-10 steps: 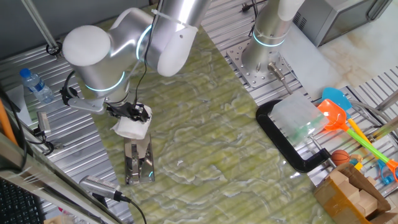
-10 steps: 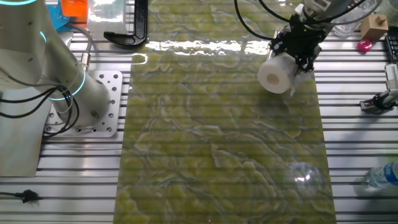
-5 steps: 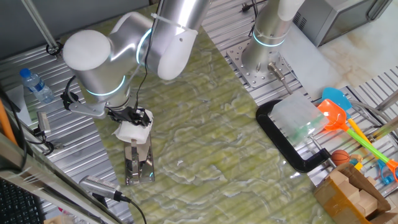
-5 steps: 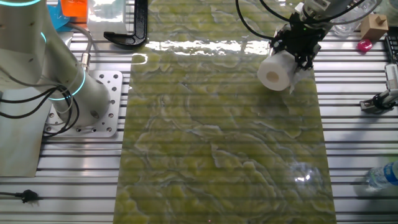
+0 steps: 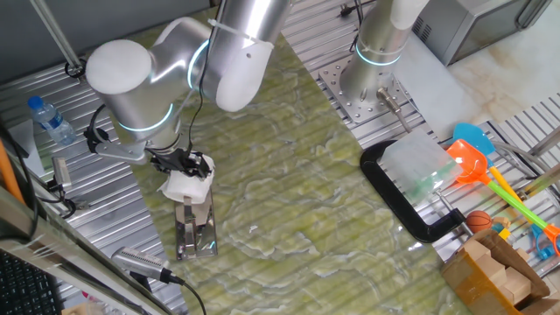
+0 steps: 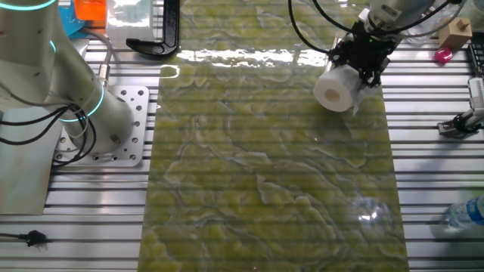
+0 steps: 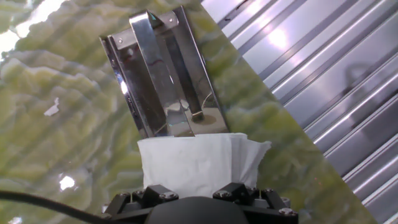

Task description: Put the toilet paper on its holder

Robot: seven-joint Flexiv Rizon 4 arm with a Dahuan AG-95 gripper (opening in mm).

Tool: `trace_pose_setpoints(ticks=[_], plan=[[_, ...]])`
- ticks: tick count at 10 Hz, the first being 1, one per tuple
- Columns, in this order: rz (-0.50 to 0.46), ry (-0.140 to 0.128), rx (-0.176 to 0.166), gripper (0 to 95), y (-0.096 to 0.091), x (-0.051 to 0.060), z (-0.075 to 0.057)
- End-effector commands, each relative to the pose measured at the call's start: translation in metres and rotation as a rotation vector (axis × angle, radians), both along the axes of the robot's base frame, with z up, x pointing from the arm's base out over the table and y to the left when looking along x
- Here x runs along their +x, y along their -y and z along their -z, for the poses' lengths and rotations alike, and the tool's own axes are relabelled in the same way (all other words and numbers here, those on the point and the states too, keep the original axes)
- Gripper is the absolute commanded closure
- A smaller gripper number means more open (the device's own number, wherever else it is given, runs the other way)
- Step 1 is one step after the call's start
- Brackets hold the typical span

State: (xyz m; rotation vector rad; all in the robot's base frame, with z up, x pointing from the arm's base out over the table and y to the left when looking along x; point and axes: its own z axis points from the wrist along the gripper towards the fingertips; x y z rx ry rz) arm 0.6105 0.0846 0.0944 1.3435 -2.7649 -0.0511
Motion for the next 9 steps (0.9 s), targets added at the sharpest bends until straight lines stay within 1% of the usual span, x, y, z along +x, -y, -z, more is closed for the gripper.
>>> trace_pose_setpoints(ticks=[1,3,7,9], plan=[[-0.003,0.000,0.007,95.0,-0.001,0.001,-0.001],[-0.029,0.002,0.007,95.0,-0.004,0.002,-0.002],[-0.051,0.006,0.016,95.0,-0.009,0.002,-0.002],[-0.067,0.006,0.015,95.0,-0.011,0.002,-0.003]])
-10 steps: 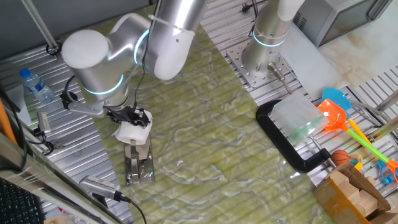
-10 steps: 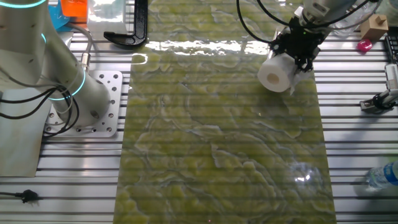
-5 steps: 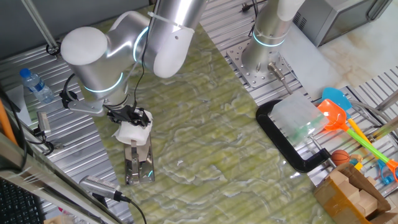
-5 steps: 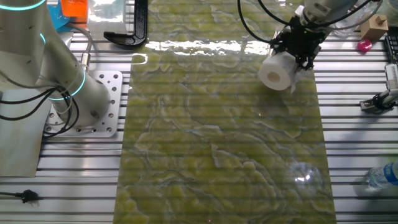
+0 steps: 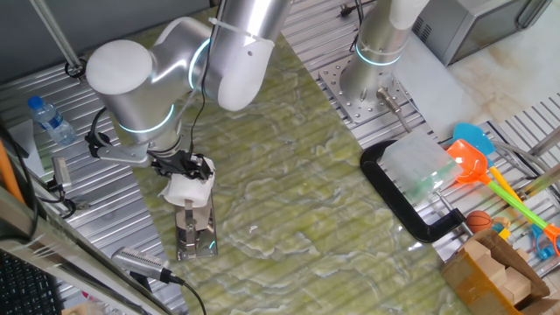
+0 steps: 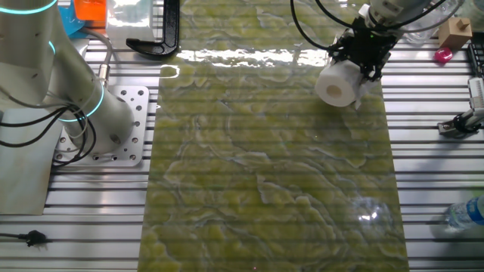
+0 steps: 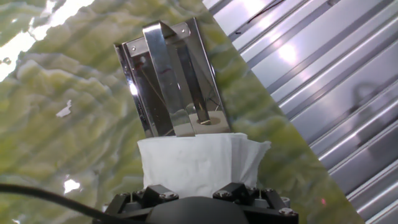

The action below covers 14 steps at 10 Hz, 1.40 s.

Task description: Put the toilet paper on its holder

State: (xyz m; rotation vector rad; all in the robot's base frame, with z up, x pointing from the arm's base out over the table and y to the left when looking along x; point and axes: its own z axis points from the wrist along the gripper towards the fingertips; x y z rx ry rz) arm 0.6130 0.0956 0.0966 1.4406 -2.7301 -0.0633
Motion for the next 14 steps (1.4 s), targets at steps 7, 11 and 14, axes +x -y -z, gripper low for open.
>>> trace_pose_setpoints(ticks=[7,11,14], plan=[[-0.098,0.002,0.022,95.0,-0.0014,-0.0002,-0.0004],[-0.126,0.000,0.018,95.0,-0.0072,-0.0013,0.0010],[-0.146,0.002,0.021,95.0,-0.0105,-0.0021,0.0014]])
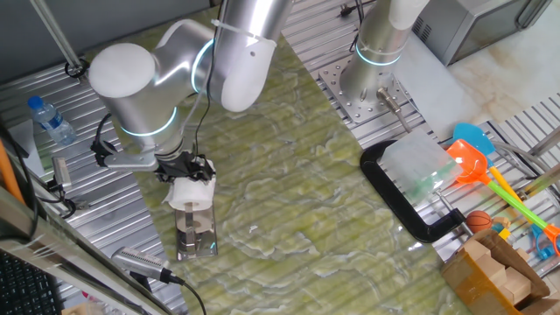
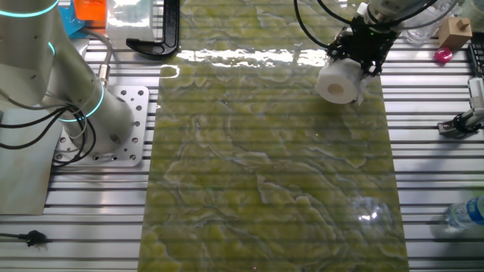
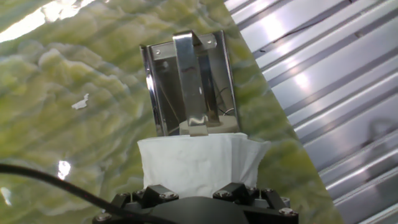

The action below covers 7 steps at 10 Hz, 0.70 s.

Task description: Put the toilet paper on its holder

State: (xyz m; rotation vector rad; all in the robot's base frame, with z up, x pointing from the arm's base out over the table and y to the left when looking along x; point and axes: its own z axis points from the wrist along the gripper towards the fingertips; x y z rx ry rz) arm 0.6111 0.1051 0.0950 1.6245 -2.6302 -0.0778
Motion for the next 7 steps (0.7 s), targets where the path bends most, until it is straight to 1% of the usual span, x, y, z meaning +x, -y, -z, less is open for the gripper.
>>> trace_pose_setpoints(ticks=[1,2,4,6,7], plan=[[-0.019,0.000,-0.008,95.0,-0.0039,-0.0012,-0.0005],[-0.015,0.001,-0.014,95.0,-0.0044,-0.0013,-0.0004],[-0.009,0.003,-0.014,95.0,-0.0044,-0.0013,-0.0004],[-0.011,0.001,-0.010,95.0,-0.0044,-0.0013,-0.0004],[-0.027,0.003,-0.002,95.0,-0.0044,-0.0013,-0.0004]])
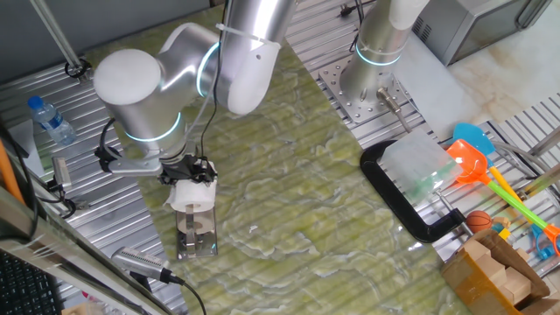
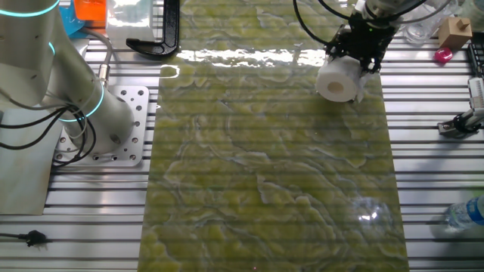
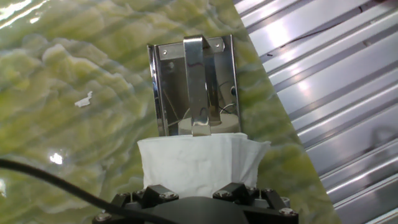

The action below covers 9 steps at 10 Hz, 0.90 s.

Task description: Put the toilet paper on its holder

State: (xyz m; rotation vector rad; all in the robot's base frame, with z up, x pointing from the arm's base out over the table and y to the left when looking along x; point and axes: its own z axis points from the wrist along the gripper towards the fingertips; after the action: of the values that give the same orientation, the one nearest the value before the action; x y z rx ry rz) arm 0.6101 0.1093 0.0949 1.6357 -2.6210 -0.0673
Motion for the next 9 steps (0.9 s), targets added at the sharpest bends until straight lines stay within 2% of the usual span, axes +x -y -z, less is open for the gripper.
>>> trace_pose_setpoints(ticks=[1,6,9], plan=[[-0.045,0.004,0.010,95.0,-0.0002,-0.0003,-0.0005],[-0.069,0.000,-0.002,95.0,-0.0002,-0.0003,-0.0005],[-0.040,-0.002,-0.004,95.0,-0.0002,-0.0003,-0.0005]])
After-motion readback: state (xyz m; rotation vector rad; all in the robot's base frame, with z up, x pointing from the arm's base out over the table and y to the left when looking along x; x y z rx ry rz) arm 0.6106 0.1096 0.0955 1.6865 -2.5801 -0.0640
